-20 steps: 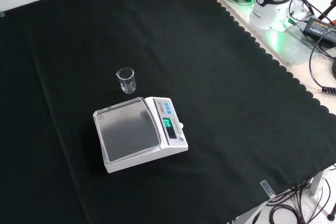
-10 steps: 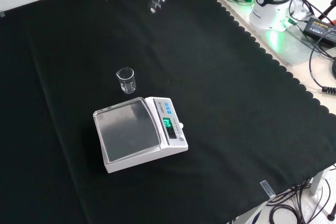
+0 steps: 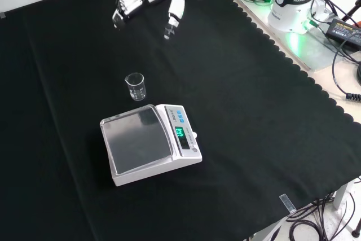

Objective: Pick up the beaker.

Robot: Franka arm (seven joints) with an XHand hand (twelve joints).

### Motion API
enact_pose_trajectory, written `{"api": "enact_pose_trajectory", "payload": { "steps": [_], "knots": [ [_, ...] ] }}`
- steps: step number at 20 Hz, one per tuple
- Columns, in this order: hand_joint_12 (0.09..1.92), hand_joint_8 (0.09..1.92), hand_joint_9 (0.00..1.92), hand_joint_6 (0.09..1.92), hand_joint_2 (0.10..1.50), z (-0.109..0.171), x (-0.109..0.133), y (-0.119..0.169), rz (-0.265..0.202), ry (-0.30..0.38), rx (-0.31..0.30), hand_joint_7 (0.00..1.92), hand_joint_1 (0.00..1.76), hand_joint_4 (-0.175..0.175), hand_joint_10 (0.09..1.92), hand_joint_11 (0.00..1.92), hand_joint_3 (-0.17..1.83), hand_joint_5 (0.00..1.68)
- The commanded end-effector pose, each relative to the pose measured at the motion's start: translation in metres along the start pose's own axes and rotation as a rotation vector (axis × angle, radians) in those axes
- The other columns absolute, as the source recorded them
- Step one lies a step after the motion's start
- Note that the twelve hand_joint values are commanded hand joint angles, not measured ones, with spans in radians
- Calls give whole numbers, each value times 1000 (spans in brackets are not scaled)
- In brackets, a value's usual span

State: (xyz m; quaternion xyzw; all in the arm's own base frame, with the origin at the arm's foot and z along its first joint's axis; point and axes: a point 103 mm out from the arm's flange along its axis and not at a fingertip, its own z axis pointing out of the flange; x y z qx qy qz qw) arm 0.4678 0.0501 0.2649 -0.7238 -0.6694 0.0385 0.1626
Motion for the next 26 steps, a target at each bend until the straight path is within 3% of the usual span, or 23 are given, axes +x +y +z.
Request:
{"api": "enact_pose_trajectory", "payload": {
  "steps": [1, 18, 20, 26],
  "knots": [
    [993, 487, 0, 87, 913, 30, 15, 20, 10, -8, 30, 0, 441, -72, 509, 0, 167, 110],
    [1044, 562, 0, 87, 913, 66, -1, 77, 112, -13, 103, 0, 470, -76, 602, 0, 151, 117],
    [1046, 567, 0, 87, 913, 70, -3, 81, 121, -37, 105, 0, 473, -77, 607, 0, 150, 118],
    [1051, 583, 0, 87, 914, 85, -16, 95, 147, -6, 143, 0, 477, -78, 623, 0, 149, 119]
  ]
}}
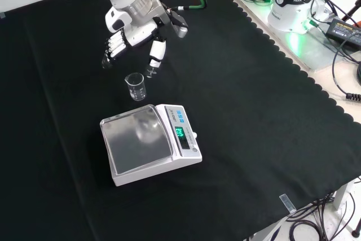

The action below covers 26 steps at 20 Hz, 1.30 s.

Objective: Pick up the beaker.

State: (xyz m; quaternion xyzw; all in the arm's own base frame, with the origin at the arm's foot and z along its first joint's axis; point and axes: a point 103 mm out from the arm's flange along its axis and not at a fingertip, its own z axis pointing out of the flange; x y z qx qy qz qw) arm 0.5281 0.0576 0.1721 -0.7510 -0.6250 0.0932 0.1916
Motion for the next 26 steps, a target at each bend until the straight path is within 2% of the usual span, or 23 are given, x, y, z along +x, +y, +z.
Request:
{"api": "enact_pose_trajectory", "payload": {
  "steps": [1, 5, 8, 21, 24, 26],
  "knots": [
    [1052, 584, 0, 87, 914, 13, -15, 16, 33, 23, 41, 0, 478, -78, 624, 0, 149, 119],
    [1058, 597, 0, 87, 914, 23, -21, 25, 43, 32, 65, 0, 479, -79, 636, 0, 148, 121],
    [1067, 615, 0, 87, 915, 31, -25, 29, 23, 37, 87, 0, 479, -79, 648, 0, 146, 124],
    [1086, 697, 0, 87, 919, 55, -15, 39, 57, 24, 131, 0, 477, -85, 741, 0, 143, 156],
    [1139, 740, 11, 87, 919, 59, -14, 40, 51, 19, 139, 26, 479, -88, 815, 0, 142, 170],
    [1238, 769, 57, 87, 918, 60, -14, 41, 41, 12, 139, 65, 483, -91, 851, 0, 143, 181]
  ]
}}
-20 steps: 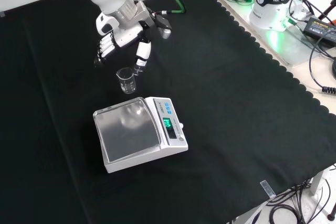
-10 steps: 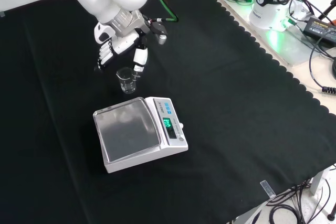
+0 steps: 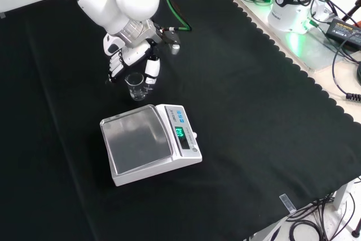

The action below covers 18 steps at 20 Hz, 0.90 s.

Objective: Pick up the beaker.

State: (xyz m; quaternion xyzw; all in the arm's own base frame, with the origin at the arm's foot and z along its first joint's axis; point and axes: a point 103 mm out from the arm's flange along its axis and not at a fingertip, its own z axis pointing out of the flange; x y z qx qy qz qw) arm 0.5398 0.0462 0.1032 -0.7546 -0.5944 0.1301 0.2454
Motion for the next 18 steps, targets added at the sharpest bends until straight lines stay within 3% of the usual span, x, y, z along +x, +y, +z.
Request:
{"api": "enact_pose_trajectory", "payload": {
  "steps": [1, 3, 7, 12, 18],
  "knots": [
    [1320, 785, 107, 87, 917, 3, 1, 2, -11, -20, 5, 89, 487, -93, 863, 5, 145, 189],
    [1391, 823, 261, 87, 915, 3, 2, 2, -7, -36, -7, 167, 525, -99, 863, 132, 154, 222],
    [1310, 862, 645, 87, 897, 1, 4, 3, 2, -64, -29, 346, 633, -110, 751, 504, 213, 316],
    [1069, 904, 1016, 87, 864, 3, 8, 5, 9, -83, -41, 522, 744, -132, 653, 951, 323, 419],
    [764, 929, 1314, 147, 863, 3, 10, 7, 8, -97, -55, 660, 862, -162, 527, 1381, 401, 500]
  ]
}}
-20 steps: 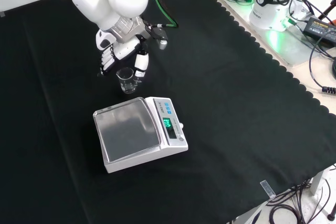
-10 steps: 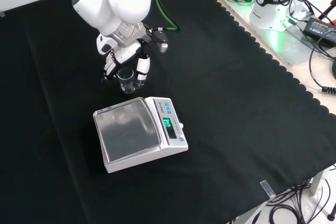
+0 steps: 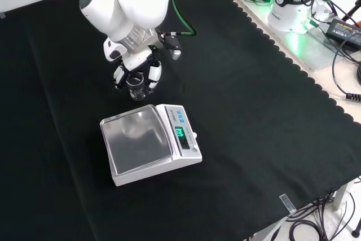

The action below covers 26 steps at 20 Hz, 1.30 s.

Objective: Pick up the beaker.

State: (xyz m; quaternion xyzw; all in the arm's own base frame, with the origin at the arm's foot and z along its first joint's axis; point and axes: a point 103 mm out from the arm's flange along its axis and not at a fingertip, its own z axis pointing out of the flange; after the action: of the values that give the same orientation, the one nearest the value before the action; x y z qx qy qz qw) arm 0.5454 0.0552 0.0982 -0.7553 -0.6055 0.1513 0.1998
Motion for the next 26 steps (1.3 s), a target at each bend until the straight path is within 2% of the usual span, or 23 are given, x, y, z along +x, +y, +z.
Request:
{"api": "enact_pose_trajectory", "payload": {
  "steps": [1, 4, 6, 9, 14, 16, 17, 20, 26],
  "knots": [
    [726, 926, 1355, 207, 867, -1, -1, 1, -1, -6, -11, 684, 878, -168, 503, 1431, 407, 512],
    [656, 916, 1441, 534, 885, -1, -1, 1, -2, -12, -24, 782, 928, -175, 458, 1534, 426, 514],
    [633, 925, 1468, 689, 896, -3, -1, 1, -24, -16, -30, 844, 954, -175, 458, 1581, 443, 527],
    [613, 938, 1489, 789, 910, -6, 0, 2, -24, -28, -39, 914, 985, -175, 473, 1634, 465, 583],
    [551, 917, 1519, 830, 912, -7, 4, 2, -22, -49, -58, 1046, 1041, -175, 506, 1725, 500, 724],
    [526, 919, 1530, 1080, 1052, -9, 5, 1, -20, -70, -51, 1086, 1089, -175, 522, 1747, 255, 800],
    [516, 919, 1534, 1146, 1108, -9, 6, 1, -21, -78, -47, 1100, 1101, -175, 529, 1752, 153, 817],
    [505, 921, 1555, 1197, 1164, -14, 8, -1, -29, -121, -21, 1124, 1115, -175, 539, 1759, 39, 841],
    [500, 920, 1615, 1173, 1168, -27, 3, -9, -23, -154, -15, 1153, 1123, -175, 531, 1760, 9, 865]
  ]
}}
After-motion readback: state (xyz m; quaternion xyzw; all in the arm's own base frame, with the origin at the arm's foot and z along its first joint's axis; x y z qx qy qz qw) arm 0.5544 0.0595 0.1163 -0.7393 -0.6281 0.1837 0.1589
